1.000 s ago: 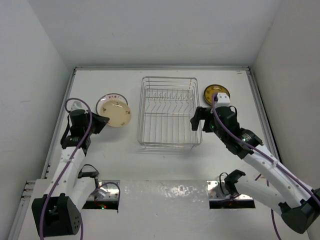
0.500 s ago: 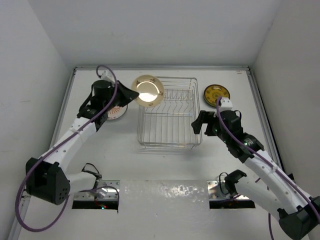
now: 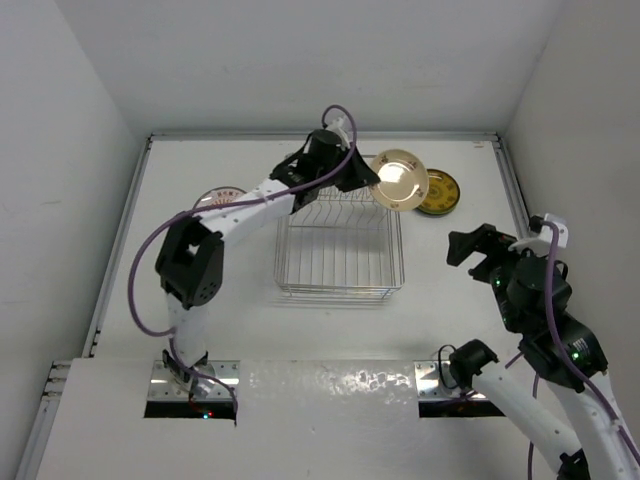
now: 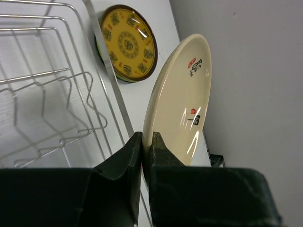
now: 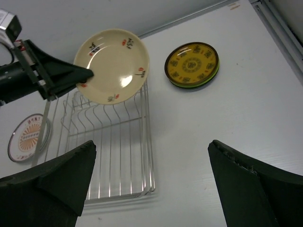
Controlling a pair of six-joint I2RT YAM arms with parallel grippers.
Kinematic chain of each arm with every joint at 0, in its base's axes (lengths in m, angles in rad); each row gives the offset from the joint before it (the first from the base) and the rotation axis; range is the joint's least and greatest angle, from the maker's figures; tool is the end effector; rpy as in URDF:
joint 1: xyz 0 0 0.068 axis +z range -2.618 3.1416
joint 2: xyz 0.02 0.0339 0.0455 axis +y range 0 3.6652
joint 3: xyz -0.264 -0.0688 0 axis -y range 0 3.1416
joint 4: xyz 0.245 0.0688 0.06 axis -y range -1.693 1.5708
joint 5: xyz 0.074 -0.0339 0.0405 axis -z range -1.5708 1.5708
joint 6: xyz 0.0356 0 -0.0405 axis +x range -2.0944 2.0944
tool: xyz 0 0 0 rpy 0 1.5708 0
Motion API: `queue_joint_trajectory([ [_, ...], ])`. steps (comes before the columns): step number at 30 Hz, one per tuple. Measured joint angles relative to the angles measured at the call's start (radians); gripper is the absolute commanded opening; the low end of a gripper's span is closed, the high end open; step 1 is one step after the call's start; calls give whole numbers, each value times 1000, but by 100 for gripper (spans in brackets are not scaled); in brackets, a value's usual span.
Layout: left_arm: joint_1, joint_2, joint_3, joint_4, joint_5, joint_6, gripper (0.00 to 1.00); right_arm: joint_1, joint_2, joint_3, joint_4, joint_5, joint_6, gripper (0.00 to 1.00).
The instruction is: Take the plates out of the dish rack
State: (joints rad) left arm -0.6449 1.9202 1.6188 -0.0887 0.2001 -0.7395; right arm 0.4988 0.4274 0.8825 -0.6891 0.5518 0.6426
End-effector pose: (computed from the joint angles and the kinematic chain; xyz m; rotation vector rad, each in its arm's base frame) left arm 0.3656 -0.2839 0.3047 0.0422 2.1217 -1.0691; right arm 0.0747 0.0194 0.3603 0.5125 1.7059 0.3274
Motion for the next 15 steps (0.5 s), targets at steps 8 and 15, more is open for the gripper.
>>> queue_joint_trajectory([
  [8, -51, 70, 13, 24, 21, -18, 0, 0, 121, -22, 34, -159, -73, 99],
  [15, -55, -284, -373, 81, -22, -18, 0, 0, 341, 61, 148, -367, -95, 99],
])
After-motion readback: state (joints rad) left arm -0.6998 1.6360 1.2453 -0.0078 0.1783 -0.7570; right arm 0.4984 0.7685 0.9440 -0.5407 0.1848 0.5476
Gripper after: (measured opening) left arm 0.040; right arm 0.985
